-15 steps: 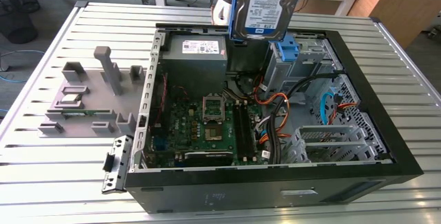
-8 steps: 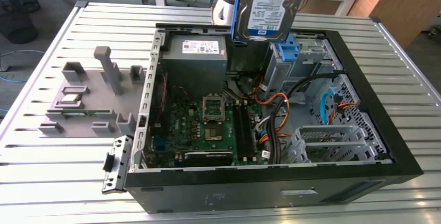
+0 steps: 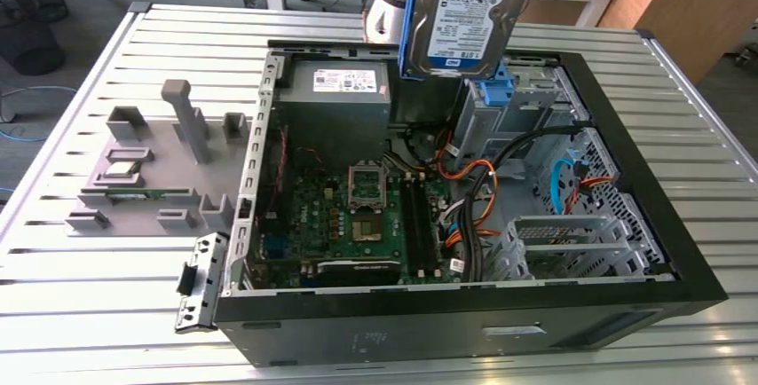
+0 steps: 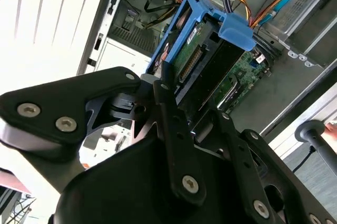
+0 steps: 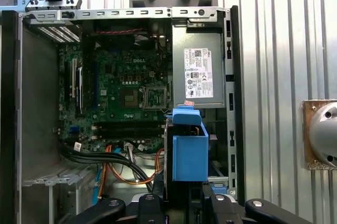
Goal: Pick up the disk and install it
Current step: 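Pick up the disk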
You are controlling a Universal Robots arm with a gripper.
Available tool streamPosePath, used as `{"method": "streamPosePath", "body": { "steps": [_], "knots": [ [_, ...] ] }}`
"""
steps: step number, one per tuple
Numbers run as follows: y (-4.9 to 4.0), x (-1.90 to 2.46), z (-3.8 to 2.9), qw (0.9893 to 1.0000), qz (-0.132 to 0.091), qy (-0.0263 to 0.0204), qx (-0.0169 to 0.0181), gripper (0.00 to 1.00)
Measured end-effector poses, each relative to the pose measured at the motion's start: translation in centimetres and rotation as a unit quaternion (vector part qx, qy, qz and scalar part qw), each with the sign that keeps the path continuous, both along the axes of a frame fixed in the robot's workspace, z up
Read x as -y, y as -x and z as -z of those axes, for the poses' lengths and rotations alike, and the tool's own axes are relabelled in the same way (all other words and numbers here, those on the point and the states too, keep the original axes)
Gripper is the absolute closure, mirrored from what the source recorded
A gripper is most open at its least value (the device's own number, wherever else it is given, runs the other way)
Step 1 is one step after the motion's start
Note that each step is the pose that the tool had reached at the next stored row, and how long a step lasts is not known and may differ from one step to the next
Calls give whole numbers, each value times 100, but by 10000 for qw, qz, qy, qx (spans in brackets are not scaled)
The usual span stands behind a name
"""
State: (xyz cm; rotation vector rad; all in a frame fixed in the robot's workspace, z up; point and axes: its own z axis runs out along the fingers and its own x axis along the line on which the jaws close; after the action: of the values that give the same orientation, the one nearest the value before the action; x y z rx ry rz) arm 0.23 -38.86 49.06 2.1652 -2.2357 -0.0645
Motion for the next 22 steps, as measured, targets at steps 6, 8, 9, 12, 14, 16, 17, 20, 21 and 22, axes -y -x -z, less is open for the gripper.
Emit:
{"method": "streamPosePath", "body": {
  "steps": [6,8,9,12,14,16,17,20,21,22],
  "knots": [
    [-3,89,1,10000,7,1,0,65],
    [-3,90,2,10000,9,1,0,65],
    [-3,91,2,10000,9,2,0,65],
    [-4,93,1,10000,8,1,0,65],
    [-4,96,2,10000,8,3,0,65],
    [-4,100,2,10000,8,9,0,65],
    [-4,102,2,10000,8,12,0,65],
    [-4,108,2,10000,8,21,0,65],
    [-4,110,2,10000,8,24,0,65],
    [-4,111,2,10000,8,27,0,65]
  ]
}}
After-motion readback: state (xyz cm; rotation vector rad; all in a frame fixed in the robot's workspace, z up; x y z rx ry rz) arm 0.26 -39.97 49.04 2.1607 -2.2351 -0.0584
